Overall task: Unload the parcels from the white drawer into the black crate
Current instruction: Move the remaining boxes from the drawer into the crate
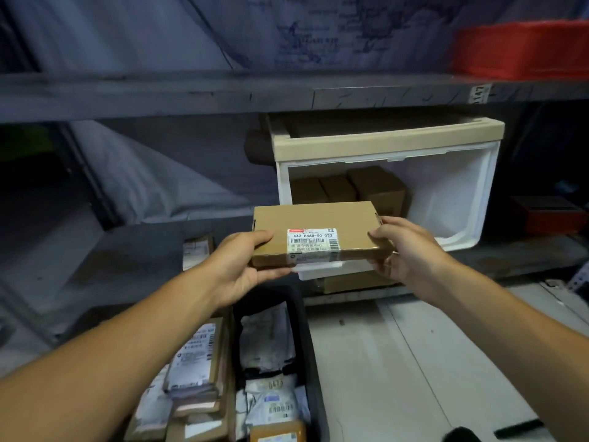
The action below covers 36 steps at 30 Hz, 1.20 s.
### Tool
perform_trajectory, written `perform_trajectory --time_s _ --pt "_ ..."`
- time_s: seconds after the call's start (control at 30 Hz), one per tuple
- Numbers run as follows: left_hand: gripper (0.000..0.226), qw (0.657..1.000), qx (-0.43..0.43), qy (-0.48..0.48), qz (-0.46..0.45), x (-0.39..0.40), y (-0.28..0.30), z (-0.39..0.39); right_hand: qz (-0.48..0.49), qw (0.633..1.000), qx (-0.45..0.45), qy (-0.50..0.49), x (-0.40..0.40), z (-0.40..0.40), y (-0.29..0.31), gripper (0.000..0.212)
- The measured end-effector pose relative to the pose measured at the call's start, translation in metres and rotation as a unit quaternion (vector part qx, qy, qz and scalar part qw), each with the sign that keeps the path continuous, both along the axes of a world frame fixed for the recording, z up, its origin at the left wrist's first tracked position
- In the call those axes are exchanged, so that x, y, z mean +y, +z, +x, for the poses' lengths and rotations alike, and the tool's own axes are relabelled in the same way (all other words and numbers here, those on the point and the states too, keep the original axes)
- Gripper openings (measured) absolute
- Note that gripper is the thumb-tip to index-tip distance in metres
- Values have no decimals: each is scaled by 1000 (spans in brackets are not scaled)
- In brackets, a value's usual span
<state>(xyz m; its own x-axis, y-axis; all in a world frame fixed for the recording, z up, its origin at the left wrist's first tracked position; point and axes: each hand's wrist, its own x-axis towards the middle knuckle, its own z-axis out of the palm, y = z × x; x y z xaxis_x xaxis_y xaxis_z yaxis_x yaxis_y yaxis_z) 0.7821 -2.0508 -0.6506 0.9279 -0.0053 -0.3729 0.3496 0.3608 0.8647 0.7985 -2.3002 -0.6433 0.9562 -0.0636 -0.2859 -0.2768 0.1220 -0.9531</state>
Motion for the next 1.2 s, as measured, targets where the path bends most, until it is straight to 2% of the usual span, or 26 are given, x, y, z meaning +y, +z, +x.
perform_trajectory --time_s 0.07,0.13,0.27,0.33,0.4,0.47,0.5,0.6,0.67,0.87,0.93,1.0,1.1,1.2 --pt "31 998 -22 26 53 4 -1 0 -1 1000 8 12 2 -2 2 44" --pt "48 995 -50 35 82 9 -2 0 3 1000 13 14 2 -2 5 42" --pt "44 981 -121 -106 106 17 6 -8 36 997 66 5 -7 -3 8 28" --pt "53 968 -144 -175 111 21 6 -9 64 995 81 0 -13 -4 8 27" --pt "61 941 -172 -195 216 20 2 -7 89 992 84 -7 -18 -5 11 26" --pt "49 916 -203 -163 305 14 -2 -4 95 992 84 -2 -24 -6 13 36" --pt "41 916 -207 -132 318 11 -4 -2 85 993 85 4 -27 -7 13 43" --pt "28 924 -212 -68 310 6 -9 3 19 996 76 36 -35 -10 14 62" --pt "25 929 -211 -43 300 4 -10 7 -16 996 58 61 -38 -12 14 66" --pt "28 945 -163 -24 284 -3 -11 11 -122 991 -39 40 -42 -14 13 42" --pt "26 944 -149 -19 293 -7 -7 10 -155 987 -45 14 -43 -13 10 43" --pt "22 952 -133 -6 276 -12 -4 9 -145 988 -41 -17 -43 -13 9 47" --pt "25 972 -104 24 210 -17 -1 10 -140 987 -72 -9 -44 -14 9 30" --pt "27 978 -81 29 189 -16 1 9 -231 959 -150 62 -52 -17 9 65"
